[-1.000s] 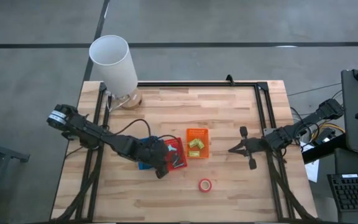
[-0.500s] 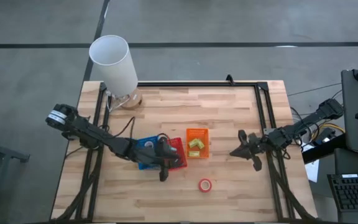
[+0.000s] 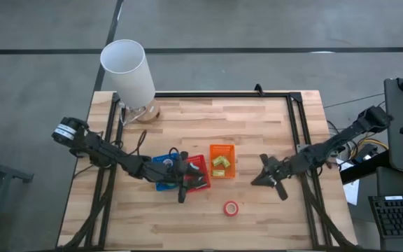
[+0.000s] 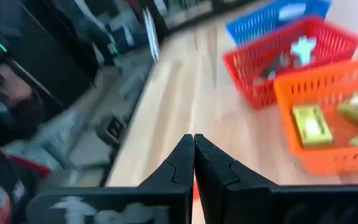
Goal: Pick and place Stapler, Stapler remover, tape
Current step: Put the red tape into the blue bin, then return to Home Position
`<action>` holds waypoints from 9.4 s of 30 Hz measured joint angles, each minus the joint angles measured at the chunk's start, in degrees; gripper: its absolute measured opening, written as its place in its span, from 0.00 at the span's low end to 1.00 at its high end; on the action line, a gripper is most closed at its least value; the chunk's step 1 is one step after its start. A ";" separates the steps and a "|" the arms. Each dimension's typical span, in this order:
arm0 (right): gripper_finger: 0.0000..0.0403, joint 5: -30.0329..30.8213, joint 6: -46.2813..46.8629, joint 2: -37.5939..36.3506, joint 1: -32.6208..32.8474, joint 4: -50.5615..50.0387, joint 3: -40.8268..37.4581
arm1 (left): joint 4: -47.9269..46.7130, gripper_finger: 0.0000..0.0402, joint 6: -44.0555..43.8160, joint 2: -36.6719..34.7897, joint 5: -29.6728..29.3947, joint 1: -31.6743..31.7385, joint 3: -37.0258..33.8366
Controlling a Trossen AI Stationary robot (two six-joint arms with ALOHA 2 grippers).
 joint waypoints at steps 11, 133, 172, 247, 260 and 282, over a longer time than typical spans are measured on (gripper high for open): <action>0.16 -0.25 3.43 27.55 -0.01 -24.00 23.43 | 0.14 0.36 0.07 0.01 0.00 -0.80 0.00; 0.56 34.09 -26.78 31.84 7.38 -29.28 44.43 | 7.74 0.10 10.08 8.73 1.55 -4.38 9.49; 0.58 34.65 -19.70 31.19 7.60 -23.62 32.88 | -74.83 0.12 -36.78 -2.06 15.38 0.38 13.40; 0.02 29.41 -23.36 -4.15 0.82 -11.33 5.66 | -51.11 0.03 10.65 -47.45 -11.23 5.23 -12.58; 0.02 13.02 -27.30 -12.60 -4.40 -0.68 -4.05 | -48.08 0.04 12.32 -67.02 -6.10 5.29 -27.48; 0.02 -8.09 -30.99 -14.66 -22.28 14.03 -14.18 | -49.98 0.05 17.02 -86.12 1.09 5.31 -36.22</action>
